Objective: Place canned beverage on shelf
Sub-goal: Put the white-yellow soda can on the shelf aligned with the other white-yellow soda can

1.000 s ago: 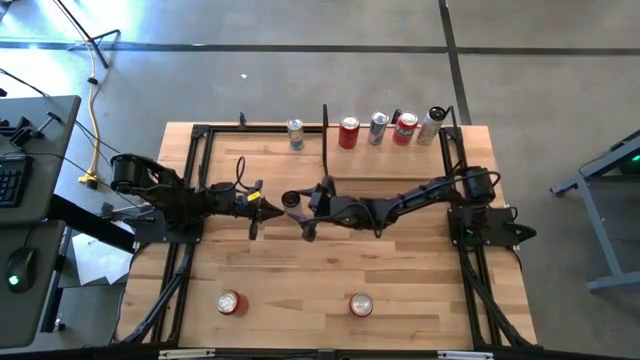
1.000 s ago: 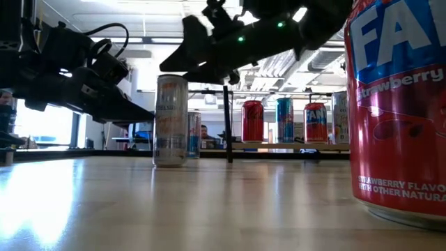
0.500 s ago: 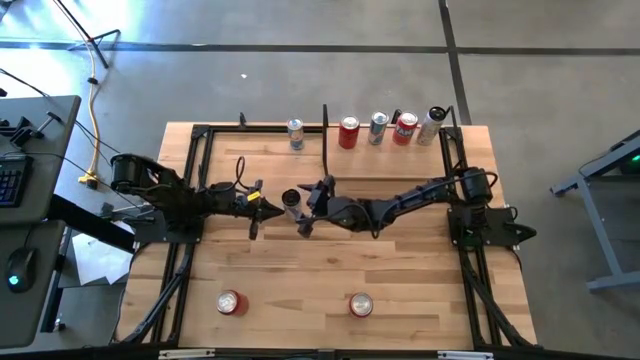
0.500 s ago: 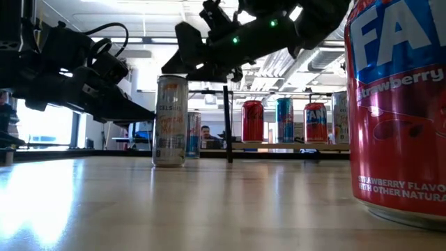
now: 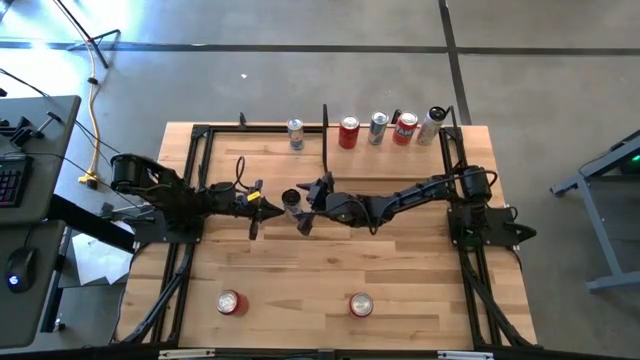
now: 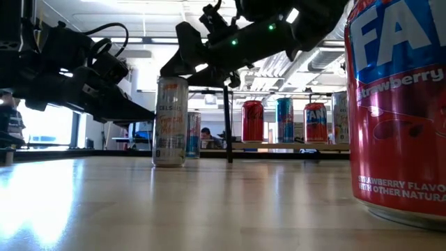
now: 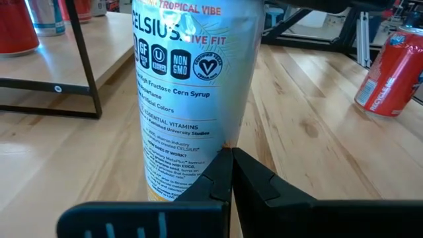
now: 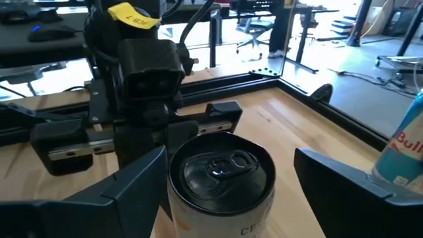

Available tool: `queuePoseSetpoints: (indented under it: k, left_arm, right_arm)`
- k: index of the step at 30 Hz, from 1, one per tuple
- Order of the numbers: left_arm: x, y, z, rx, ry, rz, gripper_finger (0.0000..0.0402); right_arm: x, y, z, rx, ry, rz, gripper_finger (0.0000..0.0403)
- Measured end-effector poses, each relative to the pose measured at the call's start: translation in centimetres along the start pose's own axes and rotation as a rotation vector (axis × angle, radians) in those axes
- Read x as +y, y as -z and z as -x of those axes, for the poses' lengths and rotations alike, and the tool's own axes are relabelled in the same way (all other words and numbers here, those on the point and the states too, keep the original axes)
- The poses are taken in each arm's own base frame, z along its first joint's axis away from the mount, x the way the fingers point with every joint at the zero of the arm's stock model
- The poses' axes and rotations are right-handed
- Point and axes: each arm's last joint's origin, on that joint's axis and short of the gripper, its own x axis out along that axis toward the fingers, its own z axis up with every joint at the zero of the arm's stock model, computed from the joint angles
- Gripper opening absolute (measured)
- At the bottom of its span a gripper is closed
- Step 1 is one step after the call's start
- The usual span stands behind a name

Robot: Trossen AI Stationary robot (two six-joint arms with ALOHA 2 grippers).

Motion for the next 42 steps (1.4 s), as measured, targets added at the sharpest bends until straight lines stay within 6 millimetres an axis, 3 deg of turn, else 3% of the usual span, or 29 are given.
queuePoseSetpoints:
  k: [8,15,21,42]
  left_arm:
    - [0.0,0.0,0.0,-0.001,0.0,0.0,0.0]
    - [0.0,0.0,0.0,-0.003,0.0,0.001,0.0]
    - [0.0,0.0,0.0,-0.003,0.0,0.001,0.0]
    - [-0.1,0.0,0.0,-0.002,0.008,0.007,0.0]
  right_arm:
    - [-0.1,1.2,-1.2,0.026,-0.078,0.006,0.0316]
    - [0.1,0.5,-1.9,0.0,-0.078,0.04,0.0311]
    - [0.0,0.1,-2.1,-0.003,-0.068,0.046,0.0235]
    - [0.1,-0.7,-1.4,0.01,-0.09,0.059,0.0236]
